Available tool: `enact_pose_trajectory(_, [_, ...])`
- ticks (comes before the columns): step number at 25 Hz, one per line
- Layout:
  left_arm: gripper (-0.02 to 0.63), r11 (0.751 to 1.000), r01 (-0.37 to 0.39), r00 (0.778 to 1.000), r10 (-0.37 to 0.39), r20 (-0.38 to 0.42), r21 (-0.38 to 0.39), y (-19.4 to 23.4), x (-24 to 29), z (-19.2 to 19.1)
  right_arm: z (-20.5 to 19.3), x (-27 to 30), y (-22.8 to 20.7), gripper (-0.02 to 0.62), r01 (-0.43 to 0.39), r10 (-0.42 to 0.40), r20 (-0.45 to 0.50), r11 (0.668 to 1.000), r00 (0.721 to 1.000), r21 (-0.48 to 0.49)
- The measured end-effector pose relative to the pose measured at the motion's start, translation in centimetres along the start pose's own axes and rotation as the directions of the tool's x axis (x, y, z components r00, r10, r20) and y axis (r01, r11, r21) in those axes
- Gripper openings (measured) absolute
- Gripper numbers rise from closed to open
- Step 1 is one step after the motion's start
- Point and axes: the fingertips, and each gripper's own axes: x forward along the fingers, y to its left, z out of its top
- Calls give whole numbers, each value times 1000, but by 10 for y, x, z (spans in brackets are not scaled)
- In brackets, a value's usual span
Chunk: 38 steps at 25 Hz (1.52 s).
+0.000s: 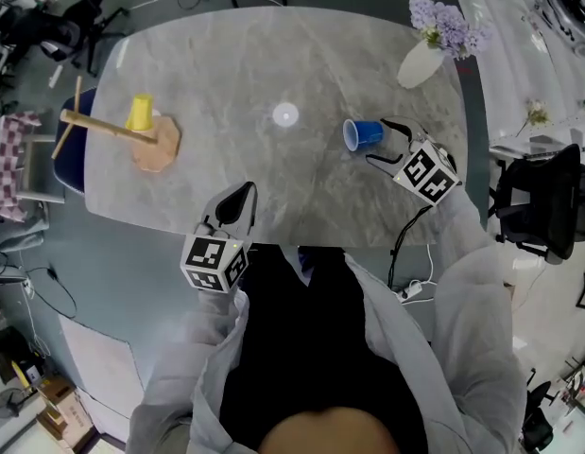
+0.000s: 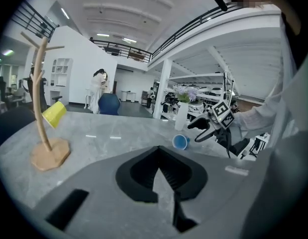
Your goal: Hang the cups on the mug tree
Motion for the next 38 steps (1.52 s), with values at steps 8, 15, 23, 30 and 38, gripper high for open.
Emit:
enact_pose_trajectory(8, [6, 998, -64, 998, 64, -11, -17, 8, -22, -15, -26, 35, -7, 324, -9, -54, -184, 946, 981, -324])
enact_pose_trajectory(15, [6, 990, -130, 991, 131, 7, -50, 13, -40, -25, -45, 59, -7, 277, -64, -64, -274, 898, 960, -436])
enact_pose_trajectory(23, [6, 982, -174, 984, 175, 7, -77, 16, -55, -34, -37, 61, -12, 260, -46, -90, -271, 887, 958, -459])
enact_pose_trajectory(30, [6, 978, -189, 981, 192, 35, -87, 24, -61, -25, 0, 60, -13, 258, 3, -118, -214, 881, 970, -474])
enact_pose_trajectory(38, [6, 968, -225, 968, 235, 83, -110, 59, -84, -9, 82, 65, -7, 256, 62, -146, -137, 874, 980, -483])
